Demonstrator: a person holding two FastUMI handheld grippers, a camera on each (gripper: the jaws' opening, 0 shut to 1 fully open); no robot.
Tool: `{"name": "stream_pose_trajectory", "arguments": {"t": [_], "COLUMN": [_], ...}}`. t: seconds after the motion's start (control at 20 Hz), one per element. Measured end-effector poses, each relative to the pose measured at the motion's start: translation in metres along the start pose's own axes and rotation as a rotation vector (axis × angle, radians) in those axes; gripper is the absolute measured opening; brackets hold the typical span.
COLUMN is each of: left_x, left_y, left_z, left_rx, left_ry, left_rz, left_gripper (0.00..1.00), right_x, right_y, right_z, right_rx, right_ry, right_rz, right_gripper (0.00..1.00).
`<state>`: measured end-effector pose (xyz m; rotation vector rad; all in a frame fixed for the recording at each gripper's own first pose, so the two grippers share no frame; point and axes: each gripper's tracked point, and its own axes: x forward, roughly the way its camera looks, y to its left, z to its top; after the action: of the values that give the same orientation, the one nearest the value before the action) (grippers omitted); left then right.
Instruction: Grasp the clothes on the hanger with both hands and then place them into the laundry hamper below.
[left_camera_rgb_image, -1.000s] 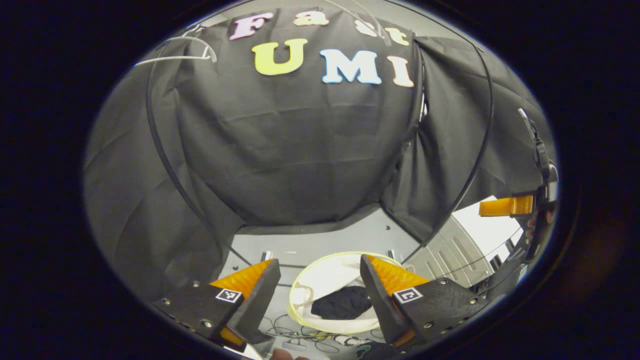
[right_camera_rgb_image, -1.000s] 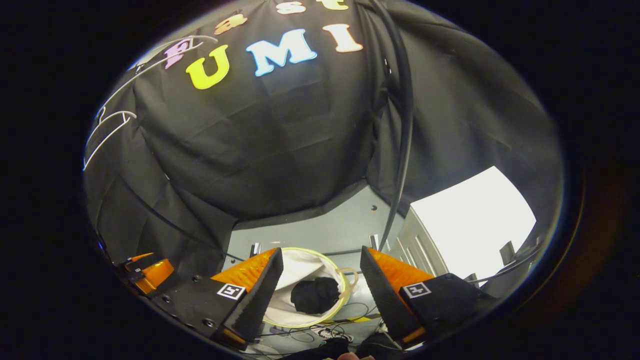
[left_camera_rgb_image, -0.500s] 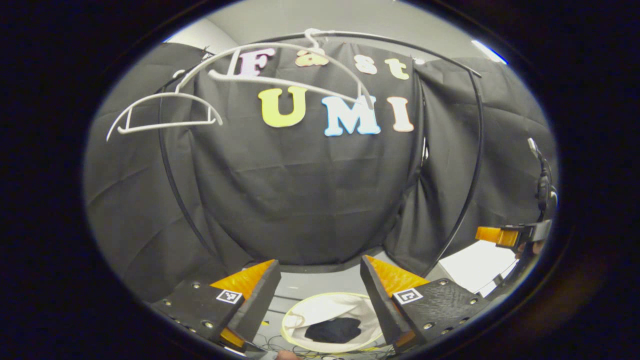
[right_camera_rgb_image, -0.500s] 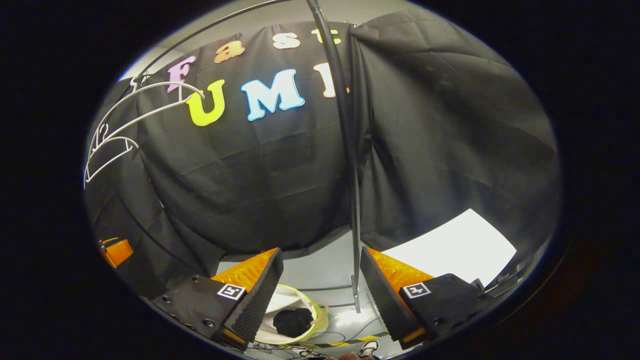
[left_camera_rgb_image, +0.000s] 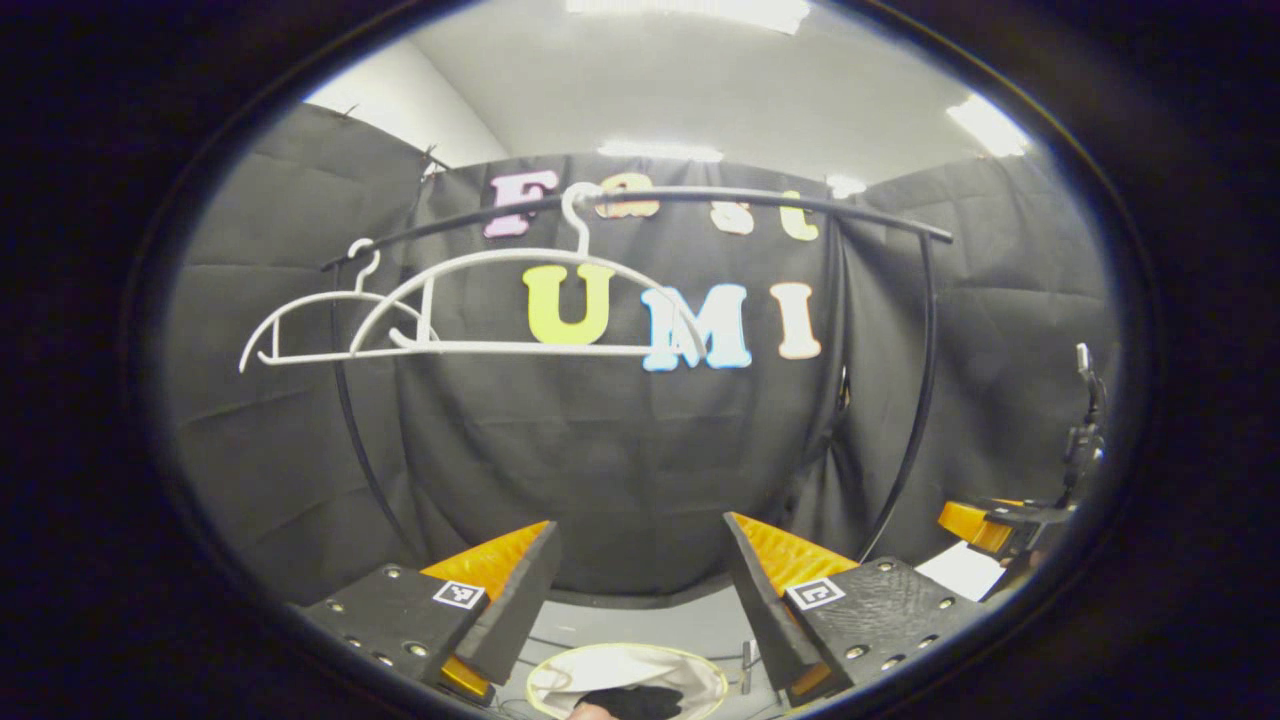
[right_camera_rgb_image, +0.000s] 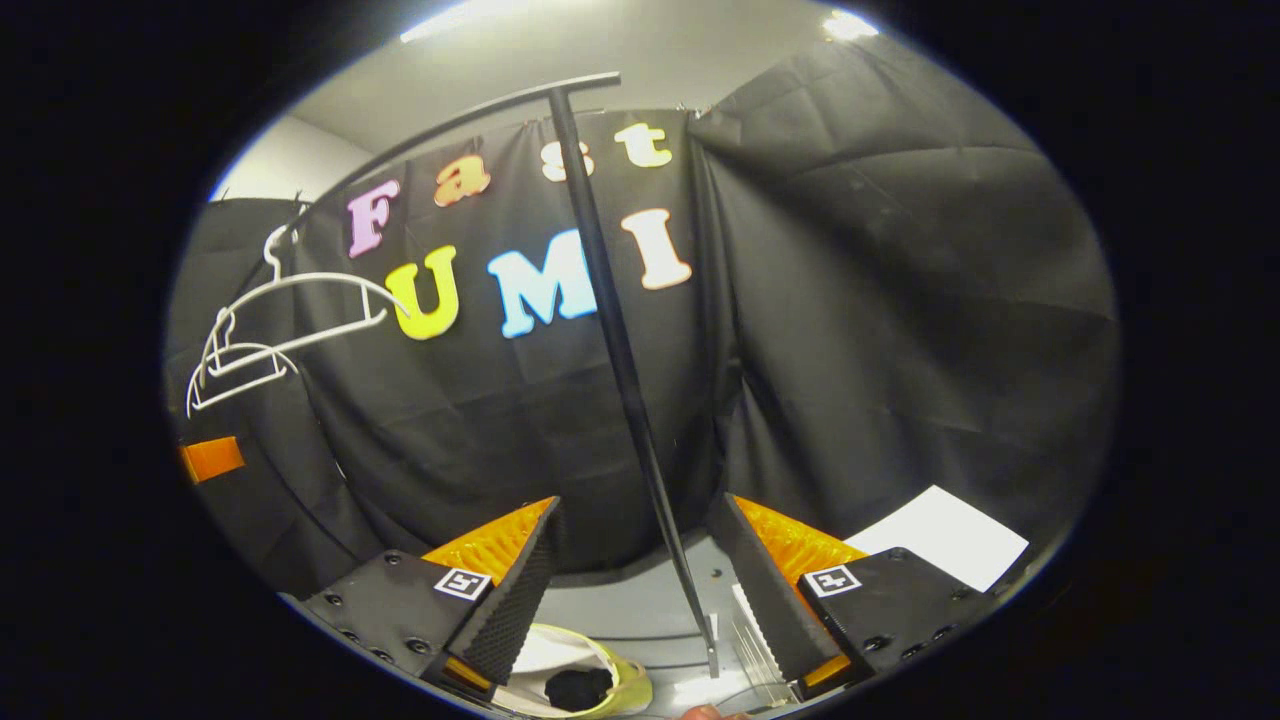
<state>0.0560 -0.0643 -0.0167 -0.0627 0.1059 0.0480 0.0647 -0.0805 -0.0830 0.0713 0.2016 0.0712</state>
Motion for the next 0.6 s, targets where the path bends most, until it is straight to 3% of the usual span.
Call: {"name": "stream_pose_trajectory", "arguments": {"t": [0.15,0.4,0.6], "left_x": [-0.017,-0.053,-0.072], "left_y": [-0.014,-0.01,0.001], "left_z": [0.031,0.059,0.066], "left_rx": [-0.077,-0.163,-0.142], "left_ry": [-0.107,-0.207,-0.211], "left_rz": [0.005,0.083,0.1], "left_gripper": [0.9,0.9,0.89], "right_x": [-0.006,-0.031,-0.053], "right_y": [-0.012,-0.017,-0.029], "right_z": [0.03,0.086,0.103], "right_rx": [-0.023,-0.028,-0.009], "right_ry": [-0.059,-0.214,-0.303], "right_rz": [0.028,0.093,0.082], "right_gripper": [0.98,0.98,0.97]}}
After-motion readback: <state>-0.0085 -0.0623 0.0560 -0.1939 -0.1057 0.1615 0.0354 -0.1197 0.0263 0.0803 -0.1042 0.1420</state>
